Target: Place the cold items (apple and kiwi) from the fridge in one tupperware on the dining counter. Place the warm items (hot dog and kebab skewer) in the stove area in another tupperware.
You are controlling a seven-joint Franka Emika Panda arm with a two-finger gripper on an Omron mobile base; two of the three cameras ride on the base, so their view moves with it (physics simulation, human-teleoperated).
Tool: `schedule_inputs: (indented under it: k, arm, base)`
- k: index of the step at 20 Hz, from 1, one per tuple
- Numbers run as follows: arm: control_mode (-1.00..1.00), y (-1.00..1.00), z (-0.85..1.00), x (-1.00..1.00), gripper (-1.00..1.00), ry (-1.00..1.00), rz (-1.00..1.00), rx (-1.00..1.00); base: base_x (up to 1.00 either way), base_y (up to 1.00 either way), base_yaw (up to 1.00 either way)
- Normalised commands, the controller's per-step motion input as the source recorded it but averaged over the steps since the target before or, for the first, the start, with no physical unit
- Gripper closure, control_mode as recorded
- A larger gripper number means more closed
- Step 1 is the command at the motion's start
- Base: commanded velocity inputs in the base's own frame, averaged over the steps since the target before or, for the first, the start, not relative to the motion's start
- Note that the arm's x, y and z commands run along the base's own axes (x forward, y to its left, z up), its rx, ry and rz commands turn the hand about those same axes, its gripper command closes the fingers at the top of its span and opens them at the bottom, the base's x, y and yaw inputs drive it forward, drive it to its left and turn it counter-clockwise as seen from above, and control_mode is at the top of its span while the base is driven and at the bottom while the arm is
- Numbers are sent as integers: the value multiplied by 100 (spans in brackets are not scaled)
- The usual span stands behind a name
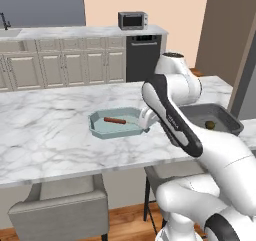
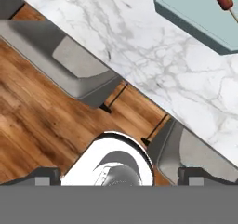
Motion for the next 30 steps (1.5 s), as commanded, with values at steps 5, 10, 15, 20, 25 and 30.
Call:
schedule_inputs:
  k: [5,10,15,20,25,30]
  arm:
    - [-100,-30,5,-95,-100,-12,-15,4]
    - [-100,-6,-3,-50,-100,-8,-16,3]
    - [-100,-40,0,-54,-100,-23,-15,16]
    - [100,-8,0,-22,-100,-7,-6,5]
    - [100,0,0,0,-100,0,0,0]
    - [100,0,0,0,-100,0,0,0]
  base:
    - [0,0,0]
    - [0,0,0]
    - [0,0,0]
    - [-34,25,-1]
    - [-41,96,1]
    - [-10,100,1]
